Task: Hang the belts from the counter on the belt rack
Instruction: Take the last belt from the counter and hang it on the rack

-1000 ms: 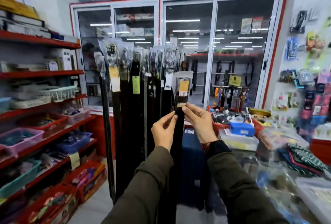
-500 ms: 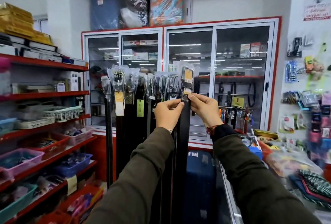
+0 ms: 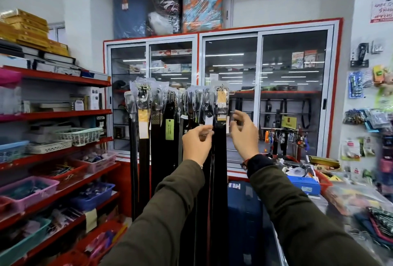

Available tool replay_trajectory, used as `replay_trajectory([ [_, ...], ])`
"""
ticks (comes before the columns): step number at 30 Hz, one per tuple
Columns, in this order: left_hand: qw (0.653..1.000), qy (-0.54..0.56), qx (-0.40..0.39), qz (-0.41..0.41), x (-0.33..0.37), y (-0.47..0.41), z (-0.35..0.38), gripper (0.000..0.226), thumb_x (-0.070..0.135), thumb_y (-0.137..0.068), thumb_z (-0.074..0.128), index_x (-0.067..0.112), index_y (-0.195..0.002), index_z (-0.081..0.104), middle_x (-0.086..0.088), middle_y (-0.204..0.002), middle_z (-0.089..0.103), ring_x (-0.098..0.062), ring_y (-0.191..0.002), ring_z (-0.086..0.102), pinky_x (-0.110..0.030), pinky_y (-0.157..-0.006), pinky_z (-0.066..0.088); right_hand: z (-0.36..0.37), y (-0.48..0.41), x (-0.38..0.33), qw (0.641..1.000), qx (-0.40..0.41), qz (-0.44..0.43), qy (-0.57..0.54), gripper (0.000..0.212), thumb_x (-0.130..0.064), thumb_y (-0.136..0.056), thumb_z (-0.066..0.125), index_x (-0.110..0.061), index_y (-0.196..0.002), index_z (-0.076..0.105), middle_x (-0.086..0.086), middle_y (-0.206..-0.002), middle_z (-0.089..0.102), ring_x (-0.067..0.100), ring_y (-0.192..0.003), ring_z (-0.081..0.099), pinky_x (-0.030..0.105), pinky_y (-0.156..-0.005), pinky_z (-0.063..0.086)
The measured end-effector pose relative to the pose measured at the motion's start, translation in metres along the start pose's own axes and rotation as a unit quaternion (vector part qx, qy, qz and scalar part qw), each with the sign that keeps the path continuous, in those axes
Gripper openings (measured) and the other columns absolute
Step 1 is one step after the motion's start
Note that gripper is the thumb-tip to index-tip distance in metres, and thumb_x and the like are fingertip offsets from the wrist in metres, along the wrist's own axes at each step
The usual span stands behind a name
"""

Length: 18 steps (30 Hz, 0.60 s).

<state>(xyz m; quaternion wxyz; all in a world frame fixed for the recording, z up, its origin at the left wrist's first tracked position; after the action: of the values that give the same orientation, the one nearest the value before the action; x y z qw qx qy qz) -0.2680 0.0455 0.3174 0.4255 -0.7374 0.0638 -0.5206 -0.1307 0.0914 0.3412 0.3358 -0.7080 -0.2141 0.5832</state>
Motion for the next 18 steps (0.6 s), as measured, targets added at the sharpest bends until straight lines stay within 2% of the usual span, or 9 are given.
replay_trajectory([
  [2,0.993,-0.062,-0.004,0.102,0.002,-0.002,-0.004,0.036,0.008,-0.093,0.058,0.015,-0.128,0.065,-0.004,-0.122,0.071,-0.011,-0.113,0.065,-0.033,-0.105,0.051,-0.001,0.003,0.005,0.995,0.007,-0.083,0.056,0.044,-0.015,-0.100,0.041,-0.022,-0.144,0.040,0.003,-0.147,0.049,0.020,-0.130,0.053,0.041,-0.110,0.044],
  [4,0.969,-0.146,-0.042,0.193,0.007,-0.010,-0.007,0.053,0.015,-0.097,0.052,0.022,-0.148,0.041,0.001,-0.154,0.045,-0.013,-0.144,0.037,-0.026,-0.120,0.028,-0.002,0.002,0.006,0.980,-0.017,-0.165,0.112,0.052,-0.021,-0.104,0.035,-0.028,-0.154,0.023,-0.006,-0.162,0.026,0.013,-0.148,0.029,0.037,-0.119,0.032],
  [6,0.926,-0.265,-0.061,0.264,0.010,-0.024,-0.007,0.065,0.025,-0.098,0.048,0.025,-0.157,0.018,0.003,-0.167,0.016,-0.018,-0.155,0.007,-0.032,-0.125,0.013,-0.001,-0.004,0.008,0.957,-0.047,-0.230,0.171,0.058,-0.024,-0.104,0.035,-0.030,-0.157,0.012,-0.012,-0.167,0.008,0.012,-0.155,0.006,0.038,-0.124,0.021],
  [7,0.901,-0.318,-0.064,0.289,0.010,-0.032,-0.007,0.069,0.029,-0.098,0.046,0.023,-0.158,0.012,0.001,-0.168,0.008,-0.021,-0.156,0.000,-0.039,-0.127,0.010,0.000,-0.008,0.008,0.947,-0.059,-0.250,0.195,0.059,-0.023,-0.104,0.035,-0.030,-0.157,0.010,-0.011,-0.167,0.004,0.014,-0.156,-0.001,0.041,-0.126,0.018],
  [9,0.862,-0.395,-0.070,0.309,0.008,-0.047,-0.006,0.071,0.035,-0.098,0.041,0.023,-0.158,0.005,0.000,-0.169,0.001,-0.025,-0.155,-0.005,-0.047,-0.127,0.006,0.003,-0.018,0.010,0.933,-0.078,-0.272,0.225,0.060,-0.023,-0.104,0.036,-0.027,-0.158,0.009,-0.008,-0.168,0.002,0.017,-0.156,-0.006,0.044,-0.126,0.014],
  [11,0.839,-0.437,-0.078,0.316,0.001,-0.060,-0.007,0.070,0.038,-0.098,0.036,0.025,-0.158,0.002,0.001,-0.169,-0.001,-0.025,-0.155,-0.004,-0.050,-0.126,0.006,0.006,-0.027,0.011,0.926,-0.089,-0.276,0.242,0.061,-0.026,-0.104,0.038,-0.026,-0.158,0.009,-0.007,-0.168,0.003,0.018,-0.156,-0.005,0.043,-0.126,0.013],
  [15,0.826,-0.476,-0.084,0.289,-0.020,-0.079,-0.013,0.074,0.039,-0.098,0.042,0.028,-0.158,-0.001,0.005,-0.168,-0.004,-0.026,-0.155,0.001,-0.053,-0.125,0.012,0.016,-0.045,0.022,0.891,-0.102,-0.315,0.311,0.065,-0.030,-0.102,0.040,-0.019,-0.158,0.009,0.000,-0.168,0.004,0.015,-0.155,-0.009,0.042,-0.126,0.011],
  [18,0.819,-0.486,-0.088,0.292,-0.028,-0.085,-0.014,0.079,0.043,-0.097,0.044,0.028,-0.157,-0.005,0.006,-0.168,-0.008,-0.025,-0.156,0.001,-0.053,-0.125,0.014,0.026,-0.051,0.032,0.896,-0.104,-0.308,0.302,0.066,-0.031,-0.102,0.041,-0.019,-0.158,0.008,0.000,-0.168,0.001,0.003,-0.150,-0.023,0.040,-0.127,0.008],
])
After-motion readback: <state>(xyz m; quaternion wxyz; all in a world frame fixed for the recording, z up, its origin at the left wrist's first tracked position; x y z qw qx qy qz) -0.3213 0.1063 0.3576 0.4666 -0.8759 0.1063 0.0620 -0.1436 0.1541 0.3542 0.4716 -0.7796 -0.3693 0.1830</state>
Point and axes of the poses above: each hand's wrist, its own y-axis away from the middle knuckle, its own z-axis out of the palm, x = y × z, the point moved 1 cm from there along -y, towards the middle knuckle
